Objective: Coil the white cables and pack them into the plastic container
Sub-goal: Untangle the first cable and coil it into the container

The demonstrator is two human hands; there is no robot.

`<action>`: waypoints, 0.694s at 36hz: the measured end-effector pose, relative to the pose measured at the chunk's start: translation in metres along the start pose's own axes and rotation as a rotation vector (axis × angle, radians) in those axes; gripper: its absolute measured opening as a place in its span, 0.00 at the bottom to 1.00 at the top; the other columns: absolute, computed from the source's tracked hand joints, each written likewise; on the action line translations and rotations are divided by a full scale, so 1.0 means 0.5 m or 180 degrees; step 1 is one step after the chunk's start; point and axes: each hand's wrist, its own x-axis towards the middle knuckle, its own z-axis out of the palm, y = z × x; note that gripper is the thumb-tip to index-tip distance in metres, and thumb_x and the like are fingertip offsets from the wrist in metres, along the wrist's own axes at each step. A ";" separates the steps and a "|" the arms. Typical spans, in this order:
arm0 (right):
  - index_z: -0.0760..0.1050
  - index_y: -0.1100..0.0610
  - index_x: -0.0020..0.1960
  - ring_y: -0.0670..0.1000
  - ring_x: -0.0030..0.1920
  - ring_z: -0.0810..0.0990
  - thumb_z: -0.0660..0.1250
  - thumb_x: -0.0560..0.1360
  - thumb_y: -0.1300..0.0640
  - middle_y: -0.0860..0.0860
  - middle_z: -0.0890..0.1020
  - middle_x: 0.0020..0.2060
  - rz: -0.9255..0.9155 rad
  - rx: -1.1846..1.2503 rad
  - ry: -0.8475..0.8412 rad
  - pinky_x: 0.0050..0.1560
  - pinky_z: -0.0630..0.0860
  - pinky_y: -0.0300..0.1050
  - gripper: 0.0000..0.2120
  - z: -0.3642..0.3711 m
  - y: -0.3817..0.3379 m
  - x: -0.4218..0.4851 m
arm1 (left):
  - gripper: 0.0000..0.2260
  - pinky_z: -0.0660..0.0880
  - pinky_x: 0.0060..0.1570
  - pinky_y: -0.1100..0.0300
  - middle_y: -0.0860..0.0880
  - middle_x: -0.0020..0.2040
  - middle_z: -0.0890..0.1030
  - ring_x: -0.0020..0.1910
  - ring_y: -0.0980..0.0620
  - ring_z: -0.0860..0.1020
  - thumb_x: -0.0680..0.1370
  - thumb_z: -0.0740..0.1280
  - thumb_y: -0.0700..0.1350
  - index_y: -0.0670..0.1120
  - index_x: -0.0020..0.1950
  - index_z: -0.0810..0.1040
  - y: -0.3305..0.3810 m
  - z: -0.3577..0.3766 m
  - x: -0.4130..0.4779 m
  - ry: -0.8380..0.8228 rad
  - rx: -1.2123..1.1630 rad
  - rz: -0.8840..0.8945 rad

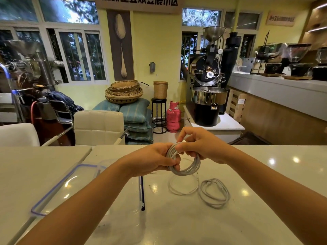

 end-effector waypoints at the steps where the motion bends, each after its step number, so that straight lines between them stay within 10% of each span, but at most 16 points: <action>1: 0.71 0.54 0.39 0.41 0.22 0.69 0.67 0.73 0.59 0.54 0.77 0.31 -0.0007 0.0047 0.0057 0.21 0.65 0.31 0.06 0.001 0.002 0.000 | 0.12 0.79 0.49 0.61 0.48 0.39 0.78 0.38 0.55 0.80 0.76 0.60 0.31 0.45 0.52 0.74 0.001 0.002 0.002 0.0106 0.0120 0.0020; 25: 0.73 0.59 0.33 0.42 0.22 0.71 0.66 0.71 0.69 0.46 0.77 0.21 0.0232 0.1369 0.0325 0.21 0.66 0.31 0.10 -0.001 0.051 0.005 | 0.09 0.80 0.34 0.65 0.48 0.34 0.80 0.28 0.57 0.79 0.77 0.60 0.33 0.43 0.46 0.78 0.007 0.006 0.014 0.0814 -0.0358 0.0216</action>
